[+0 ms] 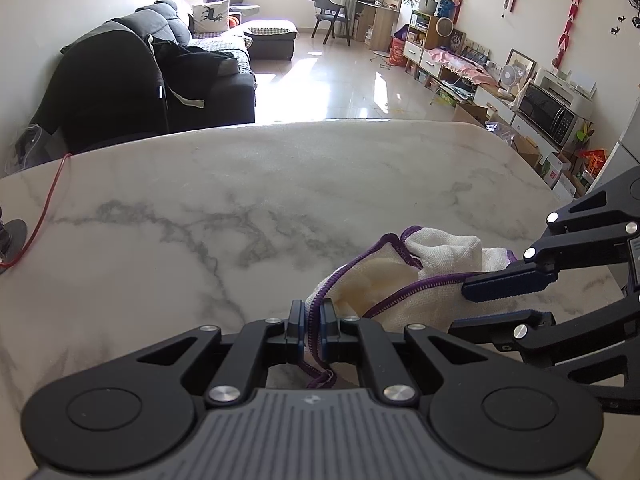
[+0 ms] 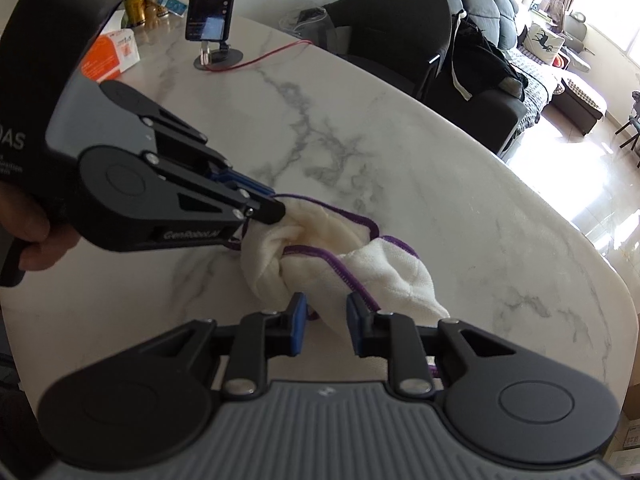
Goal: Fold towel
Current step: 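Pull the towel apart with both grippers to spread it open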
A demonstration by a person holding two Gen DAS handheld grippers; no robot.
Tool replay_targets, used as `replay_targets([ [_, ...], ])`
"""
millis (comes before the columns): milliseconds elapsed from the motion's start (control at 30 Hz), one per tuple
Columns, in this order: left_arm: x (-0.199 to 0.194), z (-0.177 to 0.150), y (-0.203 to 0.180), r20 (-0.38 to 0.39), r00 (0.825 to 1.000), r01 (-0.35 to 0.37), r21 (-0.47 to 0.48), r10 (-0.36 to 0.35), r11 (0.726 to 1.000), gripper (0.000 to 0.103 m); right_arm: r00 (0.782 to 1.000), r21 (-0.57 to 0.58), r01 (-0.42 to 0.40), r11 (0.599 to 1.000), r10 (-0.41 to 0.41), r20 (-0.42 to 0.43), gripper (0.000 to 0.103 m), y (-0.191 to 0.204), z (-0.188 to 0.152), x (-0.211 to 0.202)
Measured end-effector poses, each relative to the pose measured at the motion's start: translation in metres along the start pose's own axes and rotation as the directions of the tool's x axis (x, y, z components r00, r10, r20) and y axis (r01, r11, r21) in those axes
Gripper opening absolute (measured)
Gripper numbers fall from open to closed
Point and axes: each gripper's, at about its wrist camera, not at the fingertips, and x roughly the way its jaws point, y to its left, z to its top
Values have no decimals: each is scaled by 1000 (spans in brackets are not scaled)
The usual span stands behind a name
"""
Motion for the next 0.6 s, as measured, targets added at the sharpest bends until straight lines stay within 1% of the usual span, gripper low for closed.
replay_targets([
  [67, 0, 1, 1, -2, 1000, 3, -4, -3, 1000, 7, 1000, -10, -8, 1000, 8, 8, 2, 2, -2, -2],
  [233, -1, 3, 1, -3, 1000, 4, 3, -4, 1000, 7, 1000, -24, -2, 1000, 2, 14, 0, 3, -3, -9],
  [267, -1, 3, 1, -4, 1000, 2, 8, -2, 1000, 7, 1000, -22, 0, 1000, 0, 13, 6, 3, -3, -10],
  [333, -1, 3, -1, -5, 1000, -1, 18, 1, 1000, 7, 1000, -19, 5, 1000, -5, 10, 8, 0, -2, -10],
  [367, -1, 3, -2, -5, 1000, -4, 23, 4, 1000, 7, 1000, -18, 8, 1000, -8, 8, 14, -1, -2, -9],
  [600, 0, 2, -2, -9, 1000, -6, 26, 6, 1000, 7, 1000, -9, 29, 1000, -29, -2, 28, -9, 2, -3],
])
